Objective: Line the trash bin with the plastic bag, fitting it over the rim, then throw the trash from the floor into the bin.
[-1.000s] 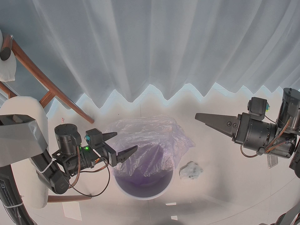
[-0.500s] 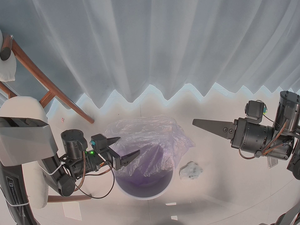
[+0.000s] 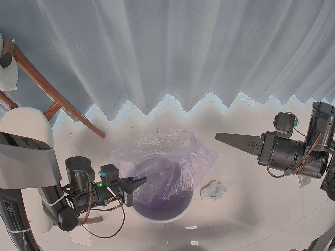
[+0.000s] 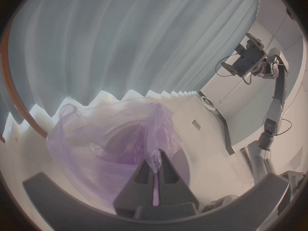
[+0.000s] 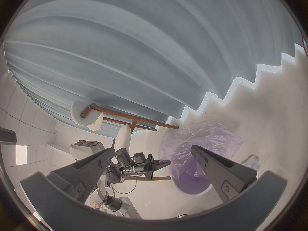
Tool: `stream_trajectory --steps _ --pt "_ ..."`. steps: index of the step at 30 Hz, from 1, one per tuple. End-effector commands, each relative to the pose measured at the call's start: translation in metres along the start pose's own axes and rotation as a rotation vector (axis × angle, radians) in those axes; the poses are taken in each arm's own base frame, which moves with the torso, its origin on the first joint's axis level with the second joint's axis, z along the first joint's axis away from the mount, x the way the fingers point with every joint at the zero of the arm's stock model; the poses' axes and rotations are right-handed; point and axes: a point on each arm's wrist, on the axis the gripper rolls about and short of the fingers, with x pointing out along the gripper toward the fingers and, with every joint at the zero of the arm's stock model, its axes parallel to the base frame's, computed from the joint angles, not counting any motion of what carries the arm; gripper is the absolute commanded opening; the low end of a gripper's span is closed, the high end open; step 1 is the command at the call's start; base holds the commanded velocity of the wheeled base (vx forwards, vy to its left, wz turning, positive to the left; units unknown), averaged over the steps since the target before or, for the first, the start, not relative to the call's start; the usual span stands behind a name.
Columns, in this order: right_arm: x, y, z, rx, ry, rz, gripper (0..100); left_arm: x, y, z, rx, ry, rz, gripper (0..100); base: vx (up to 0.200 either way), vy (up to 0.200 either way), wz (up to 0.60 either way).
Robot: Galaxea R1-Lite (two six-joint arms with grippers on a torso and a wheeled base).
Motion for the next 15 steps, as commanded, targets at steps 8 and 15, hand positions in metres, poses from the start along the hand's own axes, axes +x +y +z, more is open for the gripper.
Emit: stream_trajectory --steps 8,15 --pt "0.002 -0.002 0.0 0.006 0.005 -0.007 100 -0.041 -0.04 -0.006 -0.01 0.079 -0.103 0 0.0 0.0 0.0" --pt "0.002 -0.003 -0.001 0.006 0.008 -0.01 100 -0.019 -0.039 0.016 0.033 -0.031 -0.175 0 0.0 0.0 0.0"
